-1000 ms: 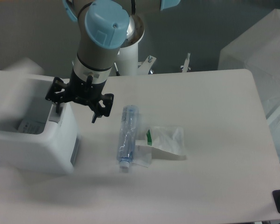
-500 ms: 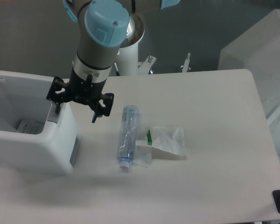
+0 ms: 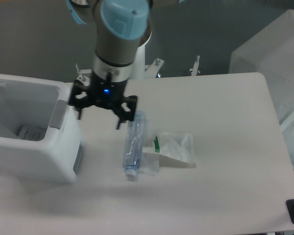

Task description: Open the trash can

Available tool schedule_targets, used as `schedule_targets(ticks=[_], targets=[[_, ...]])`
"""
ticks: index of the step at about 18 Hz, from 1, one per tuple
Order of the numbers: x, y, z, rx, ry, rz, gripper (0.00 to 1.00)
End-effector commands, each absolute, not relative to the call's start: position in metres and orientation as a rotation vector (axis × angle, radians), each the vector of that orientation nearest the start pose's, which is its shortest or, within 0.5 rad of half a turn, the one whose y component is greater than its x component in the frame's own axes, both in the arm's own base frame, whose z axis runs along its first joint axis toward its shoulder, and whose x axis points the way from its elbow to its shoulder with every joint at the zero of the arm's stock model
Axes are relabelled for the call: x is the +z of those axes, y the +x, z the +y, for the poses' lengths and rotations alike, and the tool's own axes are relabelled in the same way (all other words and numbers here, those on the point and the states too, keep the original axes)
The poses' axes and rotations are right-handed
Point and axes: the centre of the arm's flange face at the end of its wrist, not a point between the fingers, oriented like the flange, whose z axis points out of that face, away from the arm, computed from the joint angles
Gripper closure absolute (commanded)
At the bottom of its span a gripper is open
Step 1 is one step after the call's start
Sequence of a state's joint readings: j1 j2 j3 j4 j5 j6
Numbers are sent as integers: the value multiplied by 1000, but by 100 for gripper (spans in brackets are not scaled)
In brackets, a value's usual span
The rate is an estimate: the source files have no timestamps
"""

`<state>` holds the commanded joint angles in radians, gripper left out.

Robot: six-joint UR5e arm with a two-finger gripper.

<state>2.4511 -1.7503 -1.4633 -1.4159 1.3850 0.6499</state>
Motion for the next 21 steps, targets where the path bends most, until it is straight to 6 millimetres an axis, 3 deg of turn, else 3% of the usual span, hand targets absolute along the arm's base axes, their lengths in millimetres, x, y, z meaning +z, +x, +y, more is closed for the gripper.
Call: schedule_targets(ticks=[10,13,19,21], targets=[[441,-442,386,-24,-3025,-220,0],[441,-462,372,18,-3011,-254,0],[427,-498,347,141,-3054,226,0],[416,-504,348,124,-3058,252,0]])
